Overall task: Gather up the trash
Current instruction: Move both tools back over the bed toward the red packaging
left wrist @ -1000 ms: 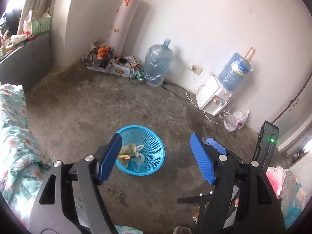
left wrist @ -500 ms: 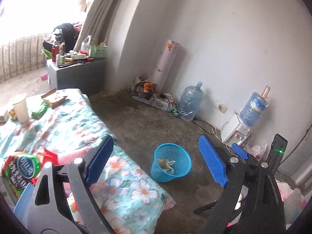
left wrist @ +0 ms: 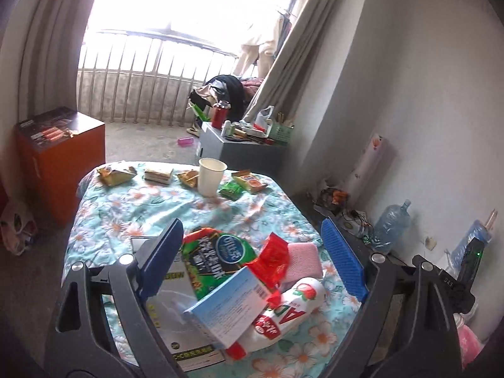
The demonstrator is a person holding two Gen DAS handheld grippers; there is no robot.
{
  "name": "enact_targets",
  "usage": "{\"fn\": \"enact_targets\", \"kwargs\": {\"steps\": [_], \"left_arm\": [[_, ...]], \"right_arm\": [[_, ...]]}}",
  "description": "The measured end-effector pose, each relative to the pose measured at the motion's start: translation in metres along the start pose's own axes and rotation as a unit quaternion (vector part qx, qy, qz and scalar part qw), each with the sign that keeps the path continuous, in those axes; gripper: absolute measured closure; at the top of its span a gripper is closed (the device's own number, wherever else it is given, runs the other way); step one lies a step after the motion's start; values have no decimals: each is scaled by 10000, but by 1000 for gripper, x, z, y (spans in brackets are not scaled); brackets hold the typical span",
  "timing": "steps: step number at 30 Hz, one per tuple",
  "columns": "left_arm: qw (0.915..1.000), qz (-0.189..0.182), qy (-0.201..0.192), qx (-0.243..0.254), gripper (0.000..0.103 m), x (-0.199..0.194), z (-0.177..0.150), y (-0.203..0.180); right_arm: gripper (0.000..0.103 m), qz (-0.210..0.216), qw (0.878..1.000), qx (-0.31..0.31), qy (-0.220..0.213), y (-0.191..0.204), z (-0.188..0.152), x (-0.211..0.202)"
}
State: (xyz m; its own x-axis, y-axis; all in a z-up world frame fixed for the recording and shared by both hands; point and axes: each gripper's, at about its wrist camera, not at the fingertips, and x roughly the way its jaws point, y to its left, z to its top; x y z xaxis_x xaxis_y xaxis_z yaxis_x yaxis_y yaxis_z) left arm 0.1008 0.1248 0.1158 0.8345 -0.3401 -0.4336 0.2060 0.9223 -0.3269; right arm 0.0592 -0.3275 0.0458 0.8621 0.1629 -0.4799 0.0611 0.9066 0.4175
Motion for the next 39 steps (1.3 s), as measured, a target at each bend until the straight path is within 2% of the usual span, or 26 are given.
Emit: {"fn": "enact_targets", "kwargs": {"steps": [4,10,15,18,23,31,36,39], "left_arm": [[9994,131,132,-299,18,-1,-15,31],[9979,-79,455,-444,18,15,-40,49],[9959,-334,779,-325,18,35,-55,45],[9955,-362,866,-109,18,42,-61,42],[9937,-563,968,-17,18,50,-67,39],[9898,-615,1190,474,18,60,-78,27],[9882,-545,1283,638,18,61,-85,23],[9879,-553,1308,632,18,61,-87,24]], "right_arm": [[7,320,9989,-43,352,22,-7,21],[7,613,9946,-22,837,43,-15,45],[9,671,9910,19,1159,52,-22,59],[11,702,9880,125,1368,53,-30,67],[16,661,9836,257,1657,58,-36,83],[28,935,9785,95,1834,80,-12,109],[36,1051,9727,-232,2058,100,8,147],[36,1178,9665,-437,2237,108,16,177]]}}
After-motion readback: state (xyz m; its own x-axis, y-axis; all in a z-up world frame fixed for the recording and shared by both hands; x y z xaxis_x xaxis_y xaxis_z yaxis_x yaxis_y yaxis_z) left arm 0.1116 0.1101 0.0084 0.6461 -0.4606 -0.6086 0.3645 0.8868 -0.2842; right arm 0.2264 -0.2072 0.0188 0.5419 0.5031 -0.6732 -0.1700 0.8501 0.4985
